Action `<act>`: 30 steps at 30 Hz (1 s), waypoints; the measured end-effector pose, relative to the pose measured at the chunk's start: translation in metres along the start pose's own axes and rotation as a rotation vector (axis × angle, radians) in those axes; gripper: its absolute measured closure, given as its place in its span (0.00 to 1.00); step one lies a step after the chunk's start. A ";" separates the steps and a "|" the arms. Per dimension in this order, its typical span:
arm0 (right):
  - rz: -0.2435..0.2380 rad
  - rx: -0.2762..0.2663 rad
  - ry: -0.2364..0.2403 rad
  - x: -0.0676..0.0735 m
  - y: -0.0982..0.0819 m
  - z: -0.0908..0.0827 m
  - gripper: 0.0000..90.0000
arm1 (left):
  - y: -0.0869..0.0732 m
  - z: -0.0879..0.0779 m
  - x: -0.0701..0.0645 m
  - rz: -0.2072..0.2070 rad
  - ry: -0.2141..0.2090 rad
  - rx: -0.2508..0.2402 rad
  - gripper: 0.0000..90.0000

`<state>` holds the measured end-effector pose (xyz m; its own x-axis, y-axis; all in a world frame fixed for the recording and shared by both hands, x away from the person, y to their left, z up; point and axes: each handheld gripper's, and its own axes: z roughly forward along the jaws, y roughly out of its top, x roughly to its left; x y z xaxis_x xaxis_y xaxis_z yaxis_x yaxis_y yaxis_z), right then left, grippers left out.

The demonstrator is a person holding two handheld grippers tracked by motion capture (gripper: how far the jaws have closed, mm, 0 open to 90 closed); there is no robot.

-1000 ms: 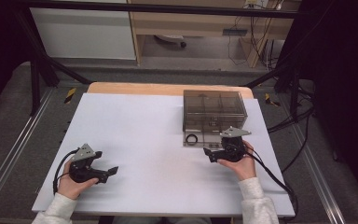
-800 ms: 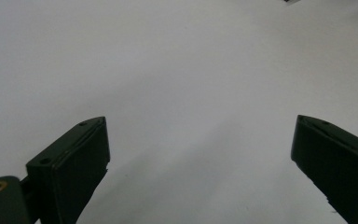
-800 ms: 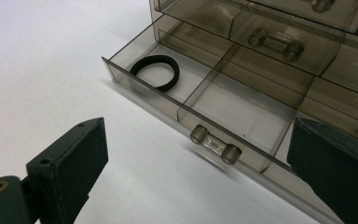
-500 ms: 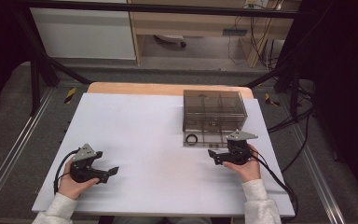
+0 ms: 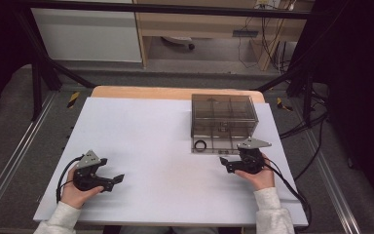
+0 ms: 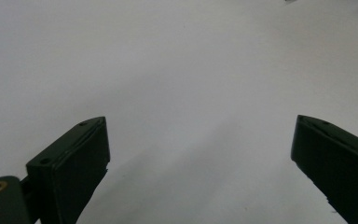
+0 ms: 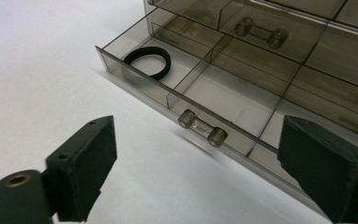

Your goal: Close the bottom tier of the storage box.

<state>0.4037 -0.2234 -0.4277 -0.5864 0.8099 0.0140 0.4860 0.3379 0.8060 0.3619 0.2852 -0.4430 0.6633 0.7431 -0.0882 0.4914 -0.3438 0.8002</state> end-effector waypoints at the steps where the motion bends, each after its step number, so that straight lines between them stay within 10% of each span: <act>1: 0.000 0.000 0.000 0.000 0.000 0.000 0.17 | 0.000 0.000 0.000 0.000 -0.001 0.003 0.05; 30: -0.003 -0.004 0.000 -0.006 -0.005 -0.005 0.56 | 0.001 0.001 0.000 -0.001 0.000 0.002 0.05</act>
<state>0.4016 -0.2327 -0.4286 -0.5874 0.8092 0.0117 0.4820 0.3382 0.8082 0.3627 0.2839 -0.4429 0.6628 0.7435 -0.0892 0.4936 -0.3442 0.7987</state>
